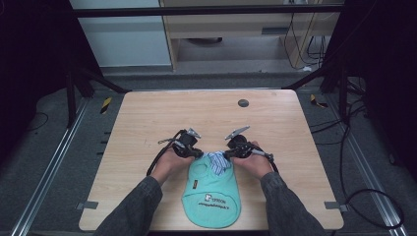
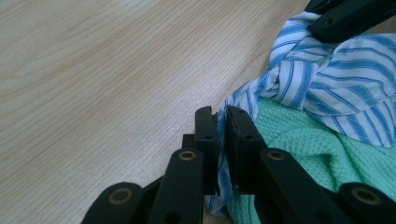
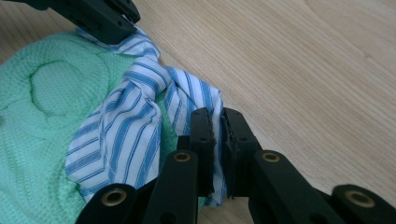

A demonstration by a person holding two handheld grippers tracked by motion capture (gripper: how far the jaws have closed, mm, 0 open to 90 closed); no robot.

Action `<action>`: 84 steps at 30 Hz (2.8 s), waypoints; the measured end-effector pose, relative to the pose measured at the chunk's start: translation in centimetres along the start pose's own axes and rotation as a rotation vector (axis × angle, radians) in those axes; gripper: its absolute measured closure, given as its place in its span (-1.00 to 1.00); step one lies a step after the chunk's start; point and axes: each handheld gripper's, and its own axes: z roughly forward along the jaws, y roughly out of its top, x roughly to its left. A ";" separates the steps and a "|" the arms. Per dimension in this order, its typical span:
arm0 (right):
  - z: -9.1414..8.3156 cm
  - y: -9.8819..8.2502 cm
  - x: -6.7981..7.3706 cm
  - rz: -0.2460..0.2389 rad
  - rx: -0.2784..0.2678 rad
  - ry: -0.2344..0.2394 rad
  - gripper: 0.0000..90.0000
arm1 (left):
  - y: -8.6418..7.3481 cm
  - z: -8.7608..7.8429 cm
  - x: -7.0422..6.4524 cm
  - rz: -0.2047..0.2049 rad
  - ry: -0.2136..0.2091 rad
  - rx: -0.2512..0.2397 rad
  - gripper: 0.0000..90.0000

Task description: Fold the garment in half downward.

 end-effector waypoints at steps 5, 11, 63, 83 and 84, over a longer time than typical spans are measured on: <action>-1.5 0.4 0.3 -0.031 -0.034 0.002 0.86 | 0.3 -0.8 0.0 0.019 0.003 -0.021 0.88; -2.6 0.9 0.5 -0.054 -0.051 -0.001 0.86 | 1.1 -2.0 -0.4 0.051 0.014 -0.042 0.88; -8.1 3.8 0.9 -0.190 -0.118 -0.073 0.88 | 4.6 -6.2 -0.9 0.158 0.061 -0.122 0.89; -9.0 4.6 1.2 -0.212 -0.136 -0.084 0.88 | 5.3 -6.6 0.0 0.146 0.048 -0.159 0.89; -9.0 4.7 1.2 -0.211 -0.134 -0.086 0.88 | 5.3 -6.6 0.1 0.143 0.048 -0.159 0.89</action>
